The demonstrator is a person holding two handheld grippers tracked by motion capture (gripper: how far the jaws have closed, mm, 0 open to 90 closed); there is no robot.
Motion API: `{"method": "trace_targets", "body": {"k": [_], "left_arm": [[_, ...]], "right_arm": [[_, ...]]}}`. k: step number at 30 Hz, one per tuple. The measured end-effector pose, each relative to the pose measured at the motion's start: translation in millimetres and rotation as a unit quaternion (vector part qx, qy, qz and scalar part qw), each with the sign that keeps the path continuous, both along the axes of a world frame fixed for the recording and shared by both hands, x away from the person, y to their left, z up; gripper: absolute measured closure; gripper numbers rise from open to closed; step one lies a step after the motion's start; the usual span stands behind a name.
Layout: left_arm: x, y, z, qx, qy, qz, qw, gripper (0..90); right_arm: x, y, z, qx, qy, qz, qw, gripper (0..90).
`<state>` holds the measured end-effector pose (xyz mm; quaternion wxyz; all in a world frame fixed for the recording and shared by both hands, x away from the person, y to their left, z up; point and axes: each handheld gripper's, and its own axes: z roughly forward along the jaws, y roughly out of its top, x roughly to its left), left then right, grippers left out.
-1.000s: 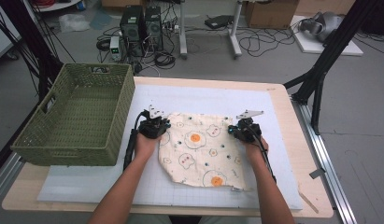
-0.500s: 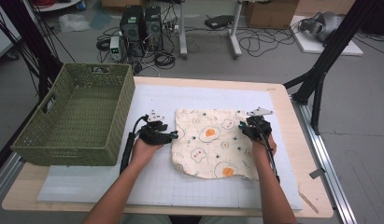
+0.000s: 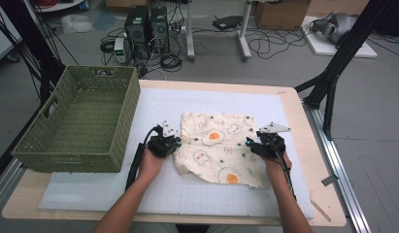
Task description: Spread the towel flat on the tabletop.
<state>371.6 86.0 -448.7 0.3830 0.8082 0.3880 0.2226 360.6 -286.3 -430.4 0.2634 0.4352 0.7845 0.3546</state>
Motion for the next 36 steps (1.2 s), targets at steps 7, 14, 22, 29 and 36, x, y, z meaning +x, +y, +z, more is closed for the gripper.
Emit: {"method": "trace_targets", "body": {"k": [7, 14, 22, 29, 36], "left_arm": [[4.9, 27.1, -0.4, -0.018, 0.006, 0.035, 0.9992, 85.6], [-2.8, 32.7, -0.8, -0.058, 0.022, 0.034, 0.9975, 59.9], [-22.2, 38.0, 6.3, -0.071, 0.028, -0.006, 0.9971, 48.5], [-37.8, 27.0, 3.9, -0.069, 0.035, -0.061, 0.9951, 53.5], [-49.7, 18.4, -1.8, -0.033, 0.028, -0.089, 0.9951, 60.6]], "right_arm": [[-6.7, 27.4, -9.5, 0.008, 0.051, 0.046, 0.9976, 46.7], [-8.4, 28.3, -10.9, -0.014, 0.059, 0.069, 0.9957, 84.8], [-8.4, 4.6, -12.0, -0.037, 0.029, -0.002, 0.9989, 78.3], [-18.3, 2.1, -5.1, -0.011, 0.021, 0.003, 0.9997, 50.6], [-42.1, -1.5, -2.7, -0.01, 0.018, 0.024, 0.9995, 43.6]]}}
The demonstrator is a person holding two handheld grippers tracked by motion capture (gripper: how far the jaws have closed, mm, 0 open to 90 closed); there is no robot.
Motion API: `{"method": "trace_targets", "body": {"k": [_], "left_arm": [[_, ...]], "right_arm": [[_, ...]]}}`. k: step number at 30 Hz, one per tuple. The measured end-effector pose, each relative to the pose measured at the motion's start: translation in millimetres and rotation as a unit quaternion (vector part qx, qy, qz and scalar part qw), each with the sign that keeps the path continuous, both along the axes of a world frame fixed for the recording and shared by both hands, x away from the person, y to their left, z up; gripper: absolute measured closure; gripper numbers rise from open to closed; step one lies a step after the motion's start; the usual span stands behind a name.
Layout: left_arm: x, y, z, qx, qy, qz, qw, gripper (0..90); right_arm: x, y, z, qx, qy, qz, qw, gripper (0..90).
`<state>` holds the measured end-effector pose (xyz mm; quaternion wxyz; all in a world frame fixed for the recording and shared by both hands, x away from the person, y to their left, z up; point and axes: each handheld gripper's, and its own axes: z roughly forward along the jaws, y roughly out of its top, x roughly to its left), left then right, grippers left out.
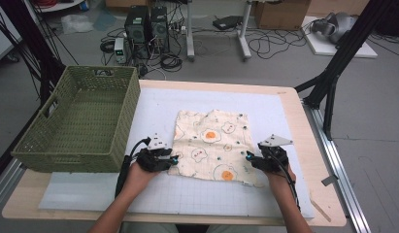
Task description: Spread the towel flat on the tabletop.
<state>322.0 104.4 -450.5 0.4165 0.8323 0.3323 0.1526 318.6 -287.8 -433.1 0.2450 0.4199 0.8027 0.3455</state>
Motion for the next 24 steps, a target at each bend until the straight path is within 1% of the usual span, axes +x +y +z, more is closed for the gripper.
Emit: {"method": "trace_targets", "body": {"k": [1, 2, 3, 4, 7, 10, 12, 14, 16, 17, 18, 20, 22, 23, 24], "left_arm": [[-2.0, -0.5, 0.2, 0.003, -0.003, -0.004, 1.0, 67.4], [-4.5, -0.9, 0.3, 0.005, -0.005, -0.009, 0.9999, 73.3], [-8.3, -1.3, 0.2, 0.008, -0.009, -0.011, 0.9999, 81.1], [-10.4, -0.8, 0.4, 0.013, -0.012, -0.009, 0.9998, 85.6], [-18.1, 3.2, 0.9, 0.007, -0.005, 0.001, 1.0, 86.7], [-26.6, 7.3, 1.4, 0.007, -0.002, -0.001, 1.0, 86.9], [-31.9, 8.8, 1.7, 0.005, 0.0, -0.003, 1.0, 86.8], [-36.4, 11.4, 2.5, 0.008, 0.002, -0.005, 1.0, 86.8], [-40.5, 14.3, 3.0, 0.007, 0.005, -0.004, 1.0, 86.9], [-41.2, 15.5, 3.3, 0.008, 0.005, -0.007, 0.9999, 86.8], [-42.3, 17.0, 3.6, 0.008, 0.005, -0.007, 0.9999, 86.9], [-43.8, 19.7, 4.2, 0.005, 0.008, -0.007, 0.9999, 86.8], [-44.6, 21.9, 4.5, 0.003, 0.01, -0.01, 0.9999, 86.8], [-45.0, 22.5, 4.5, 0.005, 0.011, -0.011, 0.9999, 86.8], [-45.5, 22.8, 4.2, 0.004, 0.015, -0.013, 0.9998, 86.7]], "right_arm": [[-4.5, -0.2, -0.6, 0.006, 0.005, 0.008, 0.9999, 44.0], [-7.0, -0.1, -0.7, 0.008, 0.006, 0.012, 0.9999, 44.3], [-10.1, 0.1, -0.7, 0.014, 0.009, 0.02, 0.9997, 44.4], [-13.8, 0.8, -0.6, 0.024, 0.016, 0.033, 0.999, 45.1], [-22.9, 4.2, -0.8, 0.022, 0.021, 0.057, 0.9979, 47.7], [-30.2, 7.9, -0.8, 0.023, 0.025, 0.074, 0.9967, 49.7], [-31.5, 10.2, -1.4, 0.024, 0.027, 0.082, 0.996, 50.6], [-31.9, 12.7, -2.9, 0.025, 0.035, 0.088, 0.9952, 50.9], [-31.4, 15.7, -5.1, 0.017, 0.043, 0.096, 0.9943, 53.7], [-30.9, 17.6, -7.2, 0.01, 0.053, 0.103, 0.9932, 56.0], [-30.5, 18.3, -8.9, 0.006, 0.058, 0.108, 0.9925, 59.2], [-30.7, 16.6, -8.9, 0.015, 0.064, 0.118, 0.9908, 68.2], [-32.2, 14.8, -8.7, 0.021, 0.07, 0.13, 0.9888, 82.4], [-33.7, 14.0, -8.6, 0.023, 0.074, 0.138, 0.9874, 87.9], [-35.6, 13.5, -8.5, 0.021, 0.073, 0.142, 0.987, 88.2]]}}
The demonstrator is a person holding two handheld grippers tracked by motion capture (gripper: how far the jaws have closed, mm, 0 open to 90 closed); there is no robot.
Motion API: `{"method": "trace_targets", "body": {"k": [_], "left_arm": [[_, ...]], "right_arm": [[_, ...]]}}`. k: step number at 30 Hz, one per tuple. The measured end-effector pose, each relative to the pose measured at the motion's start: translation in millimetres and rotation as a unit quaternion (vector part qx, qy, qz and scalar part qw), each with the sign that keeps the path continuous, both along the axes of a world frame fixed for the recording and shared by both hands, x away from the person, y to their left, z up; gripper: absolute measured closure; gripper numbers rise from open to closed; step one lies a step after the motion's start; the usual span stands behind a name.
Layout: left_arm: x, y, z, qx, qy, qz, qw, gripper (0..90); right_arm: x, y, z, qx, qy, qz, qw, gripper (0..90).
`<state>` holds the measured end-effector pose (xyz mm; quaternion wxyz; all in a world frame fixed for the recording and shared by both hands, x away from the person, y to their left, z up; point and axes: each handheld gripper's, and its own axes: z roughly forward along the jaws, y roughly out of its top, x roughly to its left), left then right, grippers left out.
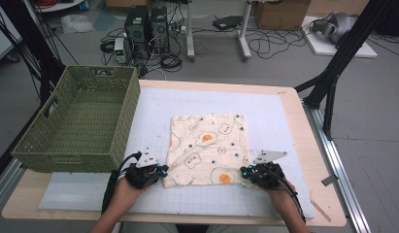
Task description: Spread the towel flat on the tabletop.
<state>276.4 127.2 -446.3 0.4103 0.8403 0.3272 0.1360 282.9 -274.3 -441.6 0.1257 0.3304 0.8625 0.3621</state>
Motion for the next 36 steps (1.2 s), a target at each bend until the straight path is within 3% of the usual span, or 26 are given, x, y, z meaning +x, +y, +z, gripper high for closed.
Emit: {"method": "trace_targets", "body": {"k": [4, 6, 10, 14, 19, 25, 29, 31, 33, 35, 36], "left_arm": [[-0.8, 1.9, 0.4, -0.006, 0.015, 0.002, 0.9999, 83.5], [0.0, 4.0, 1.0, -0.012, 0.026, 0.011, 0.9995, 72.2], [8.2, 9.3, 3.5, -0.037, 0.025, 0.038, 0.9983, 54.5], [23.0, 8.1, 8.8, -0.053, 0.011, 0.052, 0.9972, 50.9], [54.5, 1.4, 10.3, -0.057, 0.007, 0.084, 0.9949, 54.2], [80.9, -11.5, 2.1, -0.036, 0.001, 0.115, 0.9927, 60.5], [90.3, -25.7, -2.5, -0.006, -0.006, 0.118, 0.9929, 65.6], [90.9, -30.5, -3.4, -0.006, -0.013, 0.123, 0.9923, 75.1], [90.7, -33.5, -3.5, 0.009, -0.028, 0.132, 0.9909, 86.2], [93.0, -31.2, -1.7, 0.028, -0.038, 0.149, 0.9877, 87.3], [95.0, -27.3, -1.8, 0.026, -0.036, 0.156, 0.9868, 87.3]], "right_arm": [[-5.7, -5.3, 0.9, 0.001, 0.007, 0.007, 0.9999, 88.5], [-9.4, -6.6, 1.8, -0.001, 0.011, 0.011, 0.9999, 88.6], [-17.5, -11.3, 4.1, -0.011, 0.015, 0.016, 0.9997, 88.3], [-18.9, -15.7, 6.0, 0.002, 0.012, 0.006, 0.9999, 78.4], [-13.3, -20.1, 10.5, 0.019, -0.009, -0.036, 0.9991, 66.3], [-3.6, -21.5, 9.1, 0.012, -0.022, -0.067, 0.9975, 62.8], [1.4, -18.9, 9.6, 0.013, -0.024, -0.071, 0.9971, 61.8], [3.9, -16.9, 9.3, 0.013, -0.027, -0.072, 0.997, 61.1], [6.9, -15.3, 8.8, 0.01, -0.028, -0.077, 0.9966, 60.4], [10.5, -13.9, 8.5, 0.007, -0.032, -0.084, 0.9959, 60.3], [12.6, -13.5, 8.5, 0.007, -0.033, -0.09, 0.9954, 60.0]]}}
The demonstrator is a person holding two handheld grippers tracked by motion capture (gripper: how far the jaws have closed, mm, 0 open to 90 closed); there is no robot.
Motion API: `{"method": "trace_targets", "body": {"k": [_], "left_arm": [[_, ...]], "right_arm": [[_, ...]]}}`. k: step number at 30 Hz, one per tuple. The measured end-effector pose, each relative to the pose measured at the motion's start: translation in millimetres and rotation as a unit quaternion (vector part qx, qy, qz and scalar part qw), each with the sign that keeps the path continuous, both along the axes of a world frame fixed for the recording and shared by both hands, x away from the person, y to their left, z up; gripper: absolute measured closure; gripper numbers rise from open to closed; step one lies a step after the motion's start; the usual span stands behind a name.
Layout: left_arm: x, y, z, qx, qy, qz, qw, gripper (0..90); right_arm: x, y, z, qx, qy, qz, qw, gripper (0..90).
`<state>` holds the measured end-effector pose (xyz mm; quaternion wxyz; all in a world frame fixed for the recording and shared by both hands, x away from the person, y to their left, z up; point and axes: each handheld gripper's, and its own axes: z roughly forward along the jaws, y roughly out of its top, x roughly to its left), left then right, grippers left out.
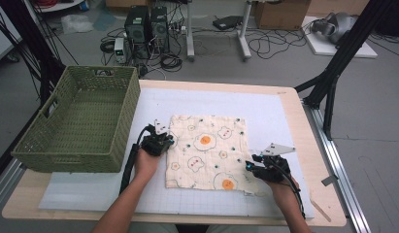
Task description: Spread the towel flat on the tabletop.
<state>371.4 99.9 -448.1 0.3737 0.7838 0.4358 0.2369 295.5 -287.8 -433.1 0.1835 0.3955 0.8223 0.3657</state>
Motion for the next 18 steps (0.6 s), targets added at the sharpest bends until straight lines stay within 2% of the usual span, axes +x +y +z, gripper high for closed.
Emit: {"method": "trace_targets", "body": {"k": [1, 2, 4, 5, 7, 10, 12, 14, 16, 18], "left_arm": [[1.5, 4.1, -0.4, -0.012, 0.007, 0.001, 0.9999, 87.2], [2.1, 6.5, -0.1, -0.012, 0.007, 0.0, 0.9999, 86.8], [1.2, 7.7, 0.4, 0.001, -0.001, -0.005, 1.0, 82.7], [1.1, 9.0, 0.7, -0.004, -0.001, -0.002, 1.0, 77.6], [1.4, 12.3, 1.9, -0.027, 0.003, 0.007, 0.9996, 64.6], [-1.2, 15.1, 4.8, -0.048, -0.005, 0.003, 0.9988, 54.4], [-3.6, 16.1, 6.9, -0.053, -0.008, -0.003, 0.9985, 50.7], [-6.0, 17.8, 8.1, -0.06, -0.011, -0.012, 0.9981, 47.1], [-8.5, 19.0, 8.3, -0.064, -0.015, -0.018, 0.9976, 44.5], [-10.2, 20.3, 7.2, -0.066, -0.015, -0.026, 0.9973, 43.3]], "right_arm": [[2.5, 0.4, -0.1, 0.0, 0.0, -0.007, 1.0, 59.8], [5.4, 1.0, -0.3, 0.0, -0.002, -0.015, 0.9999, 59.8], [13.0, 2.6, -0.8, 0.003, -0.003, -0.031, 0.9995, 59.8], [17.4, 4.0, -1.1, 0.007, -0.002, -0.041, 0.9991, 59.8], [27.6, 6.6, -2.7, 0.018, -0.001, -0.054, 0.9984, 59.8], [40.7, 12.4, -7.2, 0.04, 0.009, -0.064, 0.9971, 63.9], [47.1, 18.6, -11.5, 0.008, 0.011, -0.059, 0.9981, 72.0], [50.6, 17.8, -13.0, 0.017, 0.014, -0.061, 0.9979, 83.4], [49.5, 17.2, -11.2, -0.008, 0.006, -0.067, 0.9977, 85.9], [49.1, 14.2, -10.6, -0.016, 0.004, -0.08, 0.9966, 85.2]]}}
